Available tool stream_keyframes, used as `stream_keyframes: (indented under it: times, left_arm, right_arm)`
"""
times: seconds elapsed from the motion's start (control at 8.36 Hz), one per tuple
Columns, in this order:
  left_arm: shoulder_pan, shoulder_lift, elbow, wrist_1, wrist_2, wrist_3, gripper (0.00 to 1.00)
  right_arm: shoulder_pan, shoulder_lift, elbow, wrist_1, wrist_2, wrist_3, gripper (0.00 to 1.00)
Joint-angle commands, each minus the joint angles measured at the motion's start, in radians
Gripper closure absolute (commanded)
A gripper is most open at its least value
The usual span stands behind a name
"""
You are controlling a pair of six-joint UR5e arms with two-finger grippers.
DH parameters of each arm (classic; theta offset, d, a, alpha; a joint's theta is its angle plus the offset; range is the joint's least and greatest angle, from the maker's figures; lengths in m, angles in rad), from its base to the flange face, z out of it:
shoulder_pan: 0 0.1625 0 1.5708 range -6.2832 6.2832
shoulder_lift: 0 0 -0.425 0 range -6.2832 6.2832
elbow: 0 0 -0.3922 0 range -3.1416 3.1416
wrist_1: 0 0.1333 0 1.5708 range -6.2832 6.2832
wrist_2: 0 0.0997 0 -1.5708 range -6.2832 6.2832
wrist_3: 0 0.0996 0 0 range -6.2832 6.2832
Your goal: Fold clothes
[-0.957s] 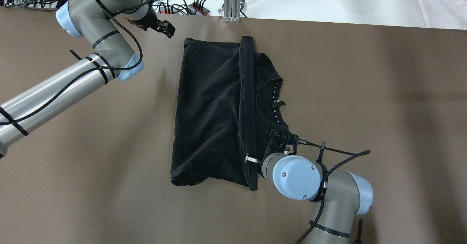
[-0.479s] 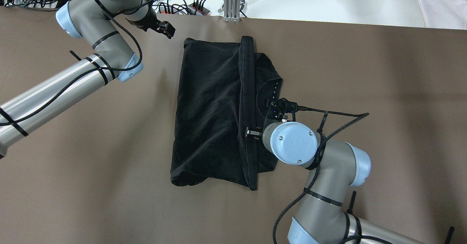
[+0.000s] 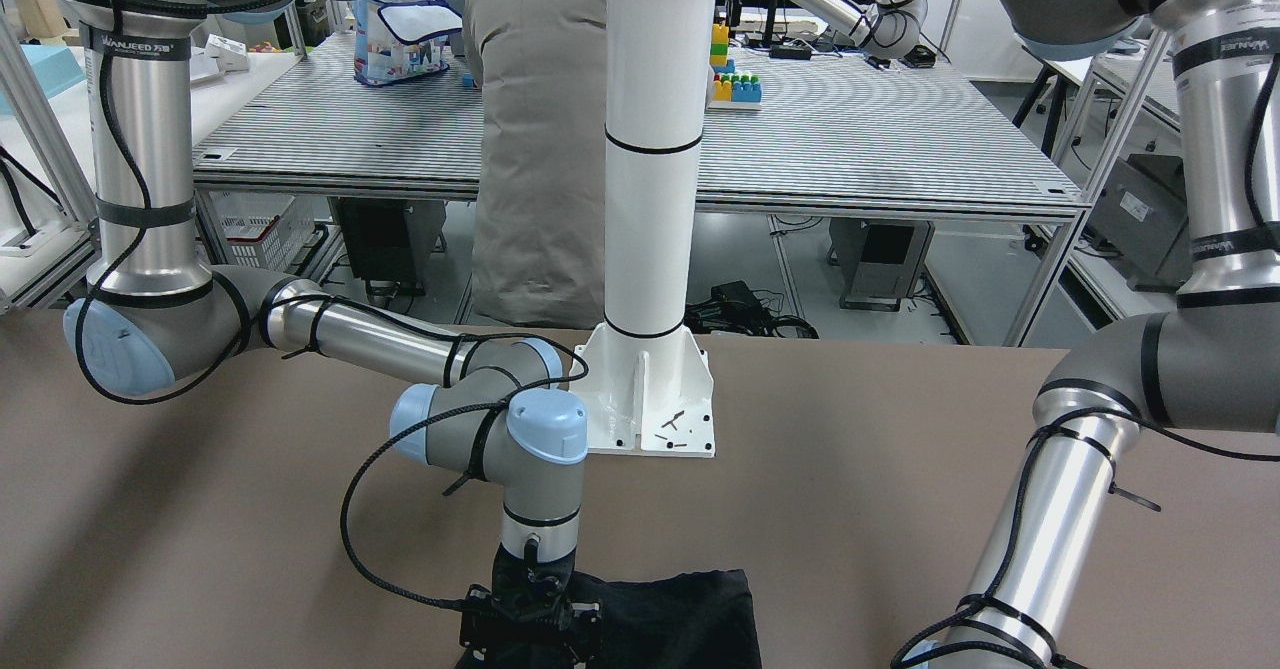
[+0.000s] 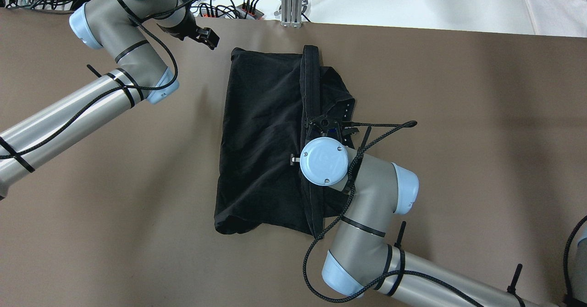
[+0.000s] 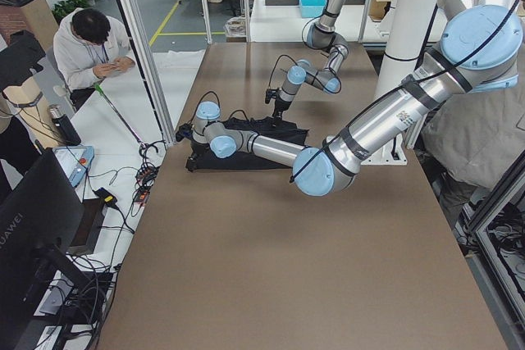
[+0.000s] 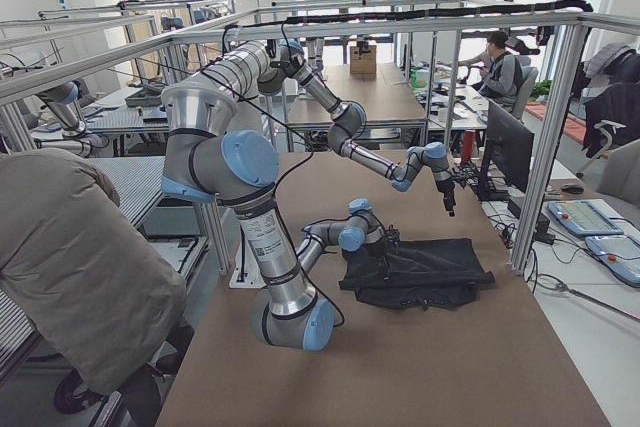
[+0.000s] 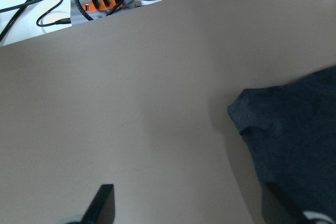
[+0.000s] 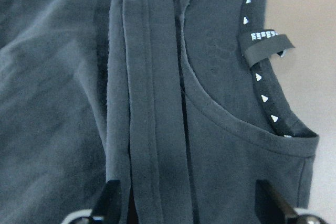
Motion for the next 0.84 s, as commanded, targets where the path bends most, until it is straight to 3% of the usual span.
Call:
stream_keyframes:
  times: [0.0, 0.48, 0.72]
  left_arm:
    - [0.0, 0.002, 0.0, 0.0, 0.0, 0.002, 0.0]
    - [0.0, 0.008, 0.002, 0.0, 0.0, 0.003, 0.0]
    - [0.0, 0.008, 0.002, 0.0, 0.0, 0.003, 0.0]
  right_arm:
    - [-0.001, 0.049, -0.095, -0.013, 0.011, -0.029, 0.23]
    - [-0.001, 0.05, -0.093, -0.051, 0.032, -0.088, 0.49]
    - [-0.001, 0.047, -0.093, -0.083, 0.032, -0.134, 0.5]
